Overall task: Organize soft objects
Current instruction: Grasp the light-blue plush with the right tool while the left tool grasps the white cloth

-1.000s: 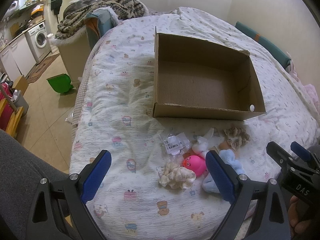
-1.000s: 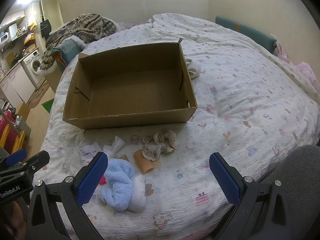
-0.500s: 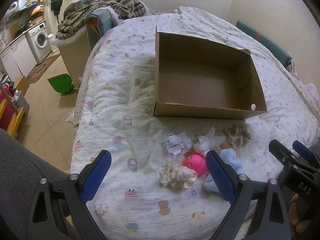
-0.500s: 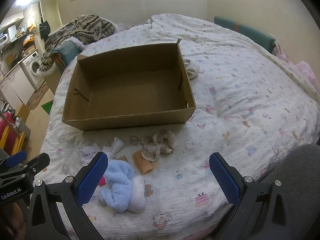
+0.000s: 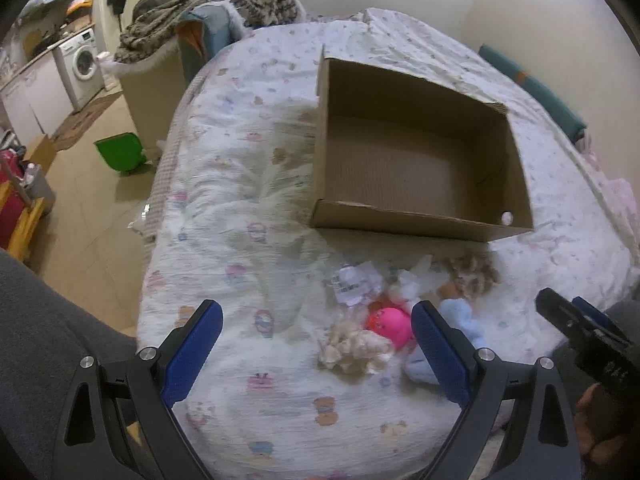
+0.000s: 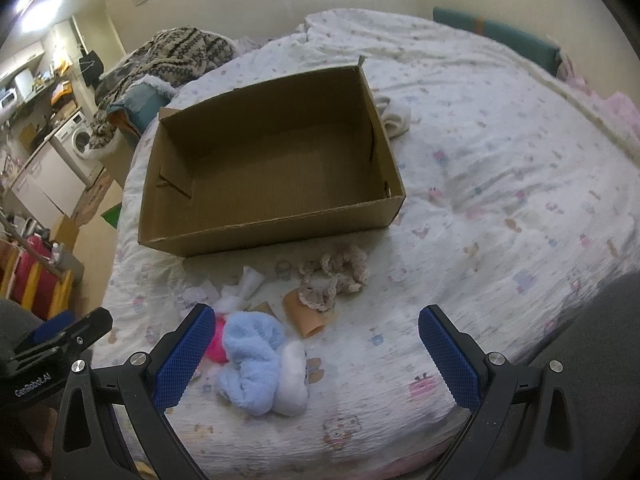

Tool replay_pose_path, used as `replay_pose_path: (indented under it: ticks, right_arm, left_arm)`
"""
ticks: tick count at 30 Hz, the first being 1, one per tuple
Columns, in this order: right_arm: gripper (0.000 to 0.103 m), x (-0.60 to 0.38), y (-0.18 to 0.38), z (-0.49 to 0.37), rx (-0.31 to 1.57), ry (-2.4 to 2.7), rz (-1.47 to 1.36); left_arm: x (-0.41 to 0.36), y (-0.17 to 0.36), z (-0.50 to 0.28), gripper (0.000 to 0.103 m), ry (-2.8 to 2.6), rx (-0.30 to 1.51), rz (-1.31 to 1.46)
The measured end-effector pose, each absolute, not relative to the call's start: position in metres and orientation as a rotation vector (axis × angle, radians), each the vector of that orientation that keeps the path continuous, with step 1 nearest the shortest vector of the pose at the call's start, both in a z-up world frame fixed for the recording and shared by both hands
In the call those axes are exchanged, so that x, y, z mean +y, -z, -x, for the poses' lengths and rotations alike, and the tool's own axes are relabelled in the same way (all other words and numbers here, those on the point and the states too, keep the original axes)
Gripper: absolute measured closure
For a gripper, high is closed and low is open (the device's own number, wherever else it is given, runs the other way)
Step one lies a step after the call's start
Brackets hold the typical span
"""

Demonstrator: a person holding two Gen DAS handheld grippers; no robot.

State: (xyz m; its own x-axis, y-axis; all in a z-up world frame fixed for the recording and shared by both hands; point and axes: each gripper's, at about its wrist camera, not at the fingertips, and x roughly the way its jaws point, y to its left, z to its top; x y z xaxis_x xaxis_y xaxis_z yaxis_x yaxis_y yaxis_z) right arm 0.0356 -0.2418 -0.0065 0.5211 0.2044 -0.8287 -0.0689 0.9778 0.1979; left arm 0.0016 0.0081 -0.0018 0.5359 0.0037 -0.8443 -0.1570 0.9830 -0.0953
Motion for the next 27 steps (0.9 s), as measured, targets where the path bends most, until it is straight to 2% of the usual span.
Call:
replay_pose_path:
  ticks: [8,12,18,21,27]
  right_arm:
    - [0.0,-0.207,0.068,-0.052,1.35,-0.299,-0.138]
    - [0.0,-0.186,0.089,-0.055,1.4,-0.281,-0.064]
    - [0.046,-0.179,0.107,-0.061,1.455,-0.297,-0.136]
    - [0.061,-0.183,0.1,-0.062,1.459,-0.322,-0.172]
    - [0.064,-0.205,0.061,-0.056,1.363,-0.412,-0.264]
  left_arm:
    - [0.016,0.007,-0.009,0.008,-0.14,1.049,0.198]
    - [0.02,0.01,-0.01,0.008,-0.16,1.066,0.216]
    - [0.026,0.016,-0.012,0.008,-0.168,1.105,0.247]
    - [0.027,0.018,-0.014,0.009,-0.171,1.117,0.249]
    - [0.029,0.027,-0.02,0.009,-0.171,1.162,0.247]
